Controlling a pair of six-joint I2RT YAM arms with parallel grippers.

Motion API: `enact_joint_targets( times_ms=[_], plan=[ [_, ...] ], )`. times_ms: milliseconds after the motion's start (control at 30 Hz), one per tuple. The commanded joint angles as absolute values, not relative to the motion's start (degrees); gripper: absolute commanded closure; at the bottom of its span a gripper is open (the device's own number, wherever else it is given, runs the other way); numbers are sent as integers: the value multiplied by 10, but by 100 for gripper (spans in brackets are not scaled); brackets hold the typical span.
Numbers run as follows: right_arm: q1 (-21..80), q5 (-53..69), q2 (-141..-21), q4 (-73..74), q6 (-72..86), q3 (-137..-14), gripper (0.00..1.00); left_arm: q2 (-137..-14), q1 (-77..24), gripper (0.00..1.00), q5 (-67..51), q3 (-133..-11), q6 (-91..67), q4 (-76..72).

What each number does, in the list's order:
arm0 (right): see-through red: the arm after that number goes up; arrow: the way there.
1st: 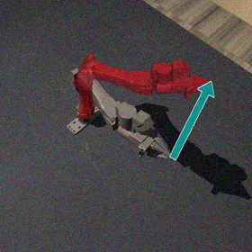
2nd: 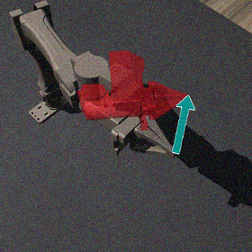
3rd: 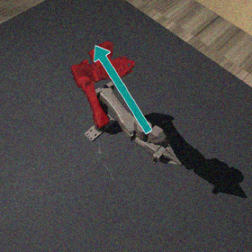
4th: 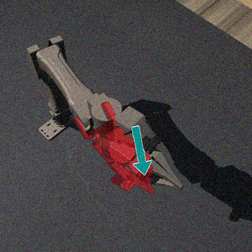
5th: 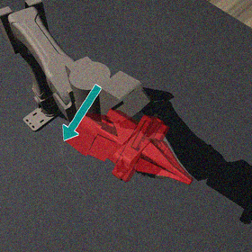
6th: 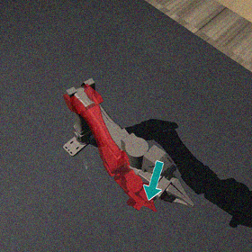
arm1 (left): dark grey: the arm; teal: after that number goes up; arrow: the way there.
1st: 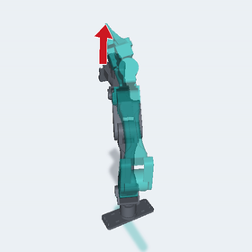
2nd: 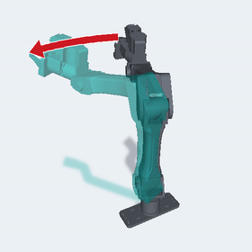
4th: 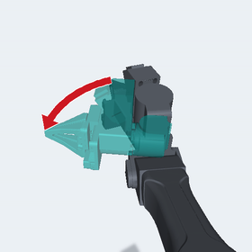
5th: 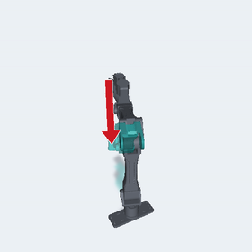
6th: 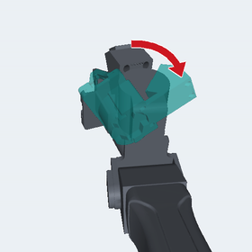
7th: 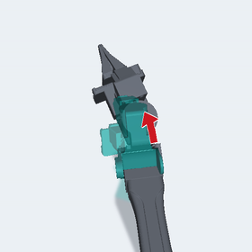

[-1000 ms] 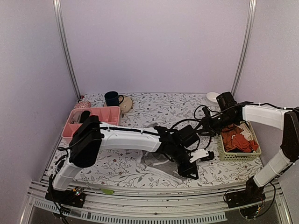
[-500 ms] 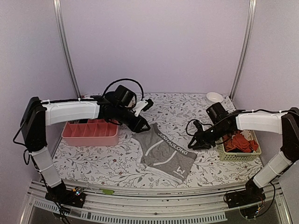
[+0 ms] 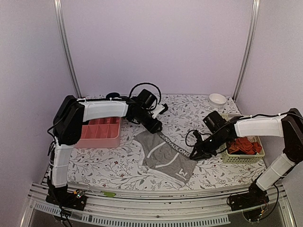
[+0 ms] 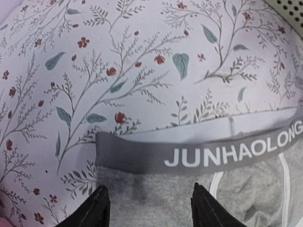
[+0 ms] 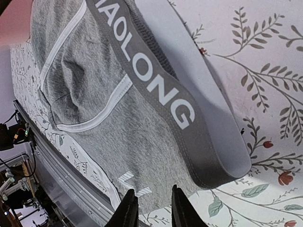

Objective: Roll the underwear
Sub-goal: Move the underwear to the center of the board.

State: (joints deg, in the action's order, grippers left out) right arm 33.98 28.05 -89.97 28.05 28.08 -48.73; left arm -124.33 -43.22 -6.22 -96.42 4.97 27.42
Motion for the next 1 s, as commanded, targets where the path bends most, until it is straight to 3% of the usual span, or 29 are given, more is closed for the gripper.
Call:
enact_joint_targets(
  times_ms=[0, 167, 267, 333, 433, 500, 700, 967],
  plan=[
    [341, 251, -853, 311, 293, -485, 74, -1309, -427, 40, -14, -1051, 85, 301],
    [341, 238, -826, 322, 313, -463, 74, -1368, -424, 40, 18, -1121, 114, 318],
    [340, 237, -815, 322, 325, -447, 71, -1405, -420, 47, 19, -1171, 129, 353],
    [338, 235, -810, 323, 329, -440, 69, -1418, -413, 58, 6, -1191, 130, 368],
    [327, 234, -803, 324, 330, -431, 69, -1409, -399, 87, -8, -1180, 117, 371],
    [318, 234, -801, 323, 330, -430, 68, -1379, -384, 100, -25, -1137, 99, 351],
    [309, 242, -822, 285, 328, -429, 68, -1262, -307, 100, -158, -929, 5, 203],
    [309, 242, -901, 193, 346, -466, 67, -1266, -299, 100, -188, -892, -3, 216]
  ],
)
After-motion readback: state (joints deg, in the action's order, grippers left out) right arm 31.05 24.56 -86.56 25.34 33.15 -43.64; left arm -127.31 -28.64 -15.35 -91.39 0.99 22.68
